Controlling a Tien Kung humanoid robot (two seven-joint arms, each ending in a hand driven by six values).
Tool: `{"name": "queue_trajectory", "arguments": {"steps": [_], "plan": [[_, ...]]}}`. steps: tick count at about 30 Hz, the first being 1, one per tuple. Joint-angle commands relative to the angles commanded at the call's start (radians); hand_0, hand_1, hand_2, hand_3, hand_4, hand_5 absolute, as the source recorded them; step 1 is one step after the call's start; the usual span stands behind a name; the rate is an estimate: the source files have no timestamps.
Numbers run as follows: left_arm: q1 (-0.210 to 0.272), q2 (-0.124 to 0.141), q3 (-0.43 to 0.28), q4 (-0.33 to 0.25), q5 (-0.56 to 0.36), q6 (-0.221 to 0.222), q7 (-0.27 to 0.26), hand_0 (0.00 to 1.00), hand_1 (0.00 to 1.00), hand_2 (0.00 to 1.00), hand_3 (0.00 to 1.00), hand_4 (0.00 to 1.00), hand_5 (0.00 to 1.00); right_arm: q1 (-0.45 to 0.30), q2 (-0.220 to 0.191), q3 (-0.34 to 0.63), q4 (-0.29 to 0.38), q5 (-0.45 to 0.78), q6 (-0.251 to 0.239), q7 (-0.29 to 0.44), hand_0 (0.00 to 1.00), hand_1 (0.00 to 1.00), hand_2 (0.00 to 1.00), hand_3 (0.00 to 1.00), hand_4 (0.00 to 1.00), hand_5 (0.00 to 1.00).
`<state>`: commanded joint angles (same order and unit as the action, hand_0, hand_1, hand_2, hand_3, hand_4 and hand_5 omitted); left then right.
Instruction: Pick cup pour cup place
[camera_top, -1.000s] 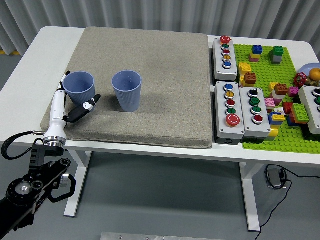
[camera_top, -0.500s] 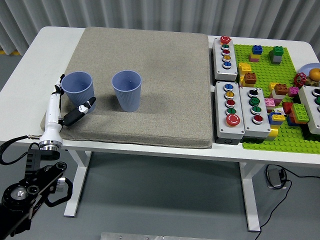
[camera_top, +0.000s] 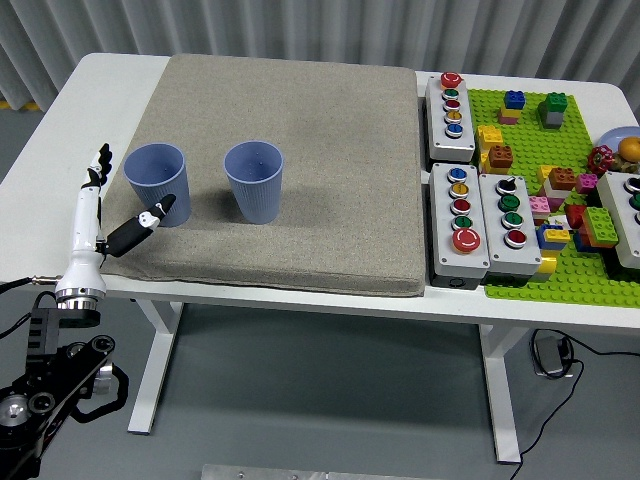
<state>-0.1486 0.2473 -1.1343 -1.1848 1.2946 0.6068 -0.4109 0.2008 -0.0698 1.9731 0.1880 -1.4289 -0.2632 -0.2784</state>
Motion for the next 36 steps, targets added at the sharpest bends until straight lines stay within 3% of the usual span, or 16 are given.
{"name": "queue_trajectory", "arguments": {"steps": [4, 8, 9, 14, 15, 20, 21, 27, 36], "plan": [[0.020, -0.002, -0.050, -0.077, 0.045, 0.009, 0.017, 0.921, 0.962, 0.998, 0.998, 0.998, 0.527, 0.001, -0.001, 0.000, 0.000, -0.002, 0.001, 0.001, 0.674, 0.600, 0.562, 0.579, 0.002, 0.043], [0.018, -0.002, -0.069, -0.122, 0.016, 0.021, -0.005, 0.921, 0.962, 0.998, 0.998, 0.998, 0.527, 0.000, -0.001, -0.003, 0.000, 0.000, 0.000, 0.001, 0.674, 0.600, 0.562, 0.579, 0.002, 0.043], [0.015, -0.004, -0.073, -0.134, -0.020, 0.027, -0.028, 0.885, 0.903, 0.998, 0.998, 0.998, 0.538, 0.000, -0.001, -0.004, 0.000, 0.001, 0.000, 0.001, 0.675, 0.599, 0.562, 0.579, 0.002, 0.041], [0.004, -0.018, -0.030, -0.223, -0.219, 0.039, -0.200, 0.885, 0.903, 0.998, 0.998, 0.998, 0.538, 0.000, 0.000, -0.005, 0.000, 0.003, -0.002, 0.000, 0.675, 0.599, 0.562, 0.579, 0.002, 0.041], [0.003, -0.021, -0.015, -0.253, -0.265, 0.039, -0.235, 0.870, 0.884, 0.998, 0.979, 0.931, 0.791, 0.001, 0.000, -0.005, 0.000, 0.003, -0.002, 0.000, 0.675, 0.600, 0.562, 0.578, 0.002, 0.041], [-0.012, -0.057, 0.025, -0.380, -0.473, 0.039, -0.235, 0.870, 0.884, 0.998, 0.979, 0.931, 0.791, 0.004, -0.001, -0.005, -0.001, 0.002, -0.001, 0.000, 0.675, 0.600, 0.562, 0.578, 0.002, 0.041], [-0.016, -0.062, 0.032, -0.402, -0.518, 0.039, -0.235, 0.891, 0.889, 0.995, 0.959, 0.811, 0.998, 0.004, -0.001, -0.006, -0.001, 0.001, -0.002, 0.000, 0.675, 0.599, 0.562, 0.578, 0.002, 0.038], [-0.022, -0.076, 0.020, -0.422, -0.756, 0.039, -0.235, 0.888, 0.888, 0.997, 0.954, 0.778, 0.998, 0.004, -0.003, -0.010, -0.001, 0.004, -0.003, 0.002, 0.674, 0.599, 0.562, 0.577, 0.002, 0.033], [0.002, -0.085, -0.063, -0.359, -0.777, 0.039, -0.235, 0.899, 0.895, 0.998, 0.960, 0.767, 0.998, -0.003, 0.000, -0.008, 0.000, -0.005, -0.003, -0.001, 0.675, 0.599, 0.562, 0.577, 0.002, 0.033]]}}
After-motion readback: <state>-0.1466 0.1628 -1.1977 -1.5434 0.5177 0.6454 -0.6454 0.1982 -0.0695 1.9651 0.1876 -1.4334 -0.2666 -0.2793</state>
